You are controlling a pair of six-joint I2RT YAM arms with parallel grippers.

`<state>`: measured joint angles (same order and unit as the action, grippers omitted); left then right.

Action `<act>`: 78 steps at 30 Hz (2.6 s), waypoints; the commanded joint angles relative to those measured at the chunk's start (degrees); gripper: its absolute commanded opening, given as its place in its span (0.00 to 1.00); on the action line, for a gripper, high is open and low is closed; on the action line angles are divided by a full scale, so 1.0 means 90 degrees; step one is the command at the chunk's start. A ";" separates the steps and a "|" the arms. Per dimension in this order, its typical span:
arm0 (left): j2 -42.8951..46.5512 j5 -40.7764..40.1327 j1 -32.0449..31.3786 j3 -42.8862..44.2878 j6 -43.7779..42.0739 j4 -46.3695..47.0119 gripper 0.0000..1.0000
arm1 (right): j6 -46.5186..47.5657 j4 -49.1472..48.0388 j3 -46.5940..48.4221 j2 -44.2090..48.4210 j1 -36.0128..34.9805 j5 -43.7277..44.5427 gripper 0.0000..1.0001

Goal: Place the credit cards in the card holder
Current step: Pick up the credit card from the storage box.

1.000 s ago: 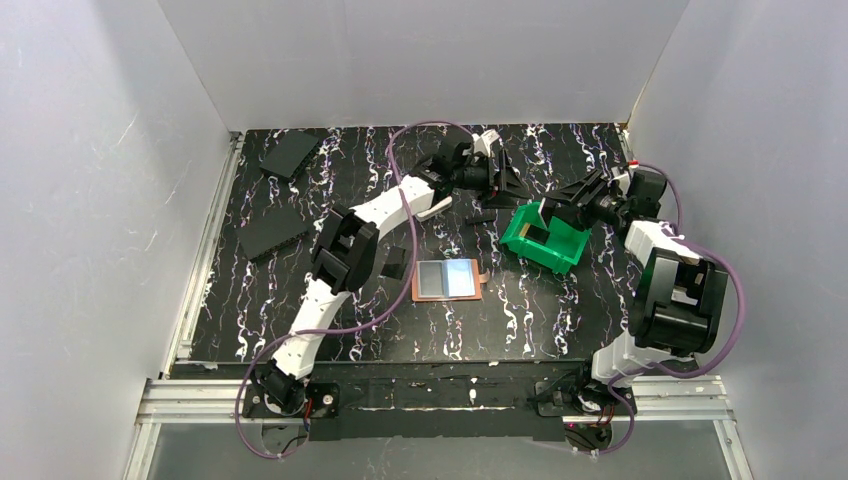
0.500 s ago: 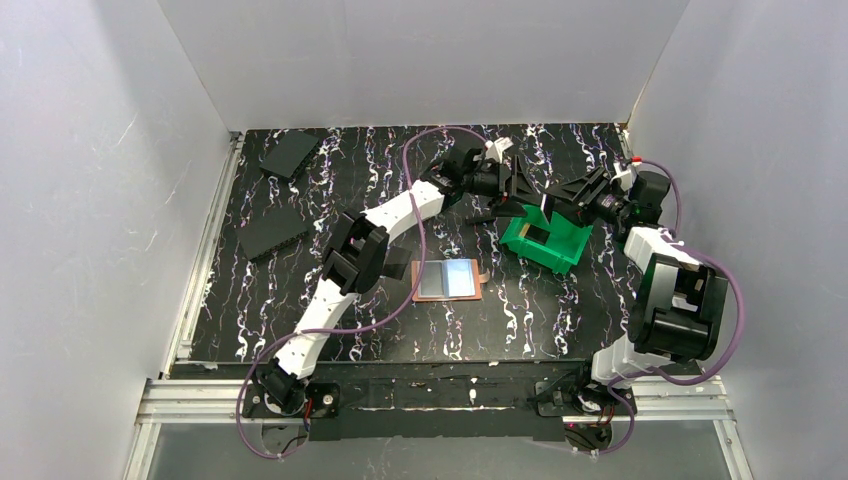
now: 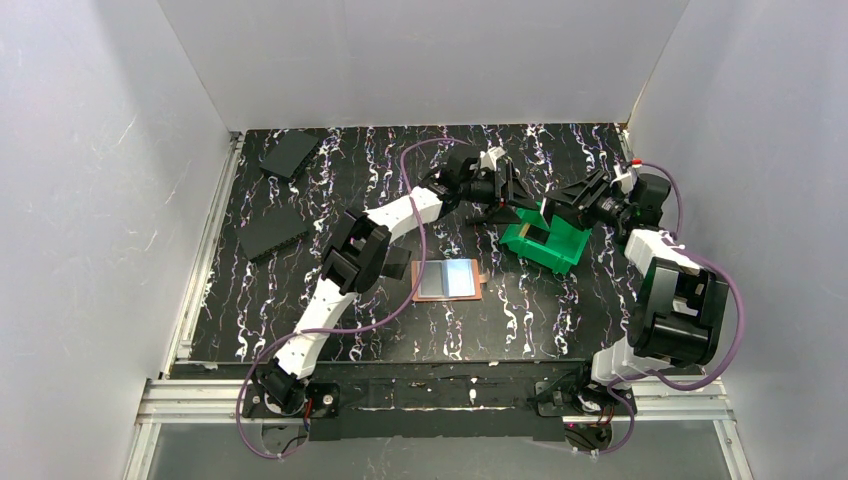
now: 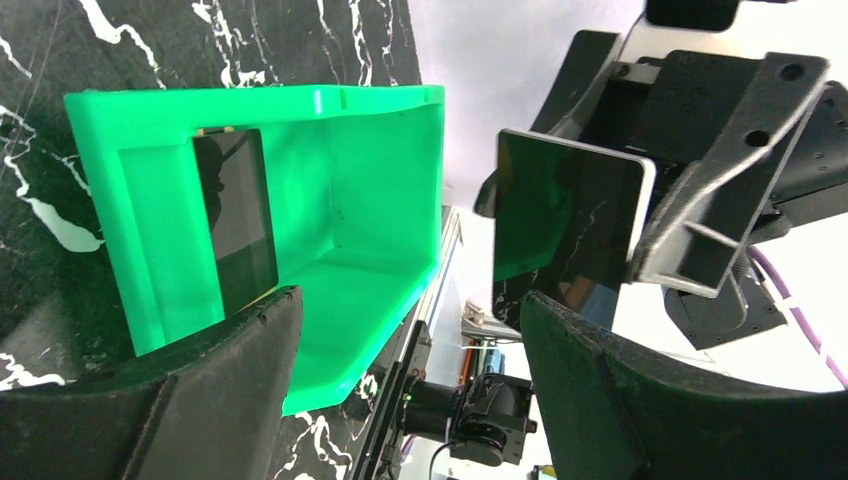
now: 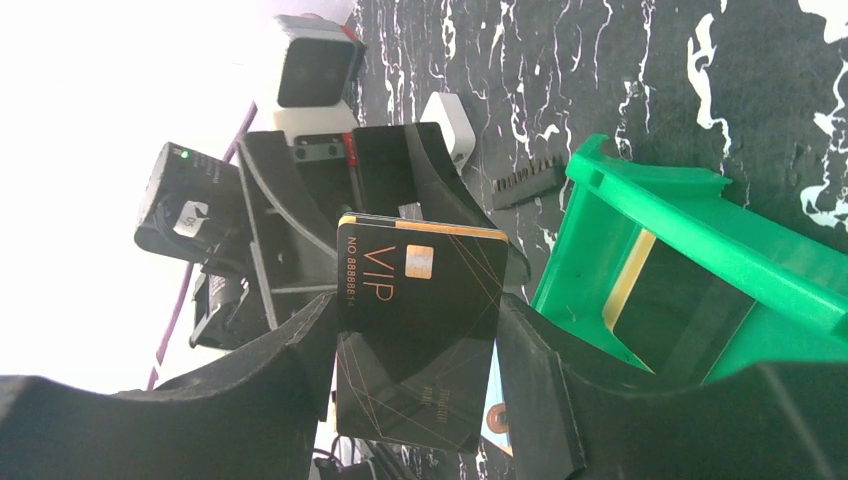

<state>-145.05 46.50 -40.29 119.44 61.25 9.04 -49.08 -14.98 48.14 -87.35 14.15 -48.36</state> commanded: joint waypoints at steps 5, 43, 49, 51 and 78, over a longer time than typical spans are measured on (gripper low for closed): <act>0.0838 0.0068 0.0039 -0.0055 0.0252 0.0583 0.85 | 0.0157 -0.0103 -0.0123 0.0196 0.0044 -0.0117 0.01; 0.0463 0.0621 -0.0064 -0.0037 0.0848 0.1250 0.67 | -0.0692 -0.1191 -0.0432 0.0236 0.0097 -0.0389 0.01; 0.0419 0.0624 -0.0062 -0.0093 0.0894 0.1294 0.64 | -0.0763 -0.1304 -0.0455 0.0259 0.0097 -0.0401 0.01; 0.0422 0.0624 -0.0063 -0.0129 0.0889 0.1308 0.63 | -0.0792 -0.1335 -0.0461 0.0256 0.0097 -0.0417 0.01; -0.0043 0.0699 -0.0005 -0.0104 0.1501 0.1967 0.63 | -0.1237 -0.1841 -0.0865 0.0133 0.0254 -0.0413 0.01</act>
<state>-144.44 51.99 -40.62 116.99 73.82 25.17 -62.70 -32.73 39.86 -87.35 15.79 -51.72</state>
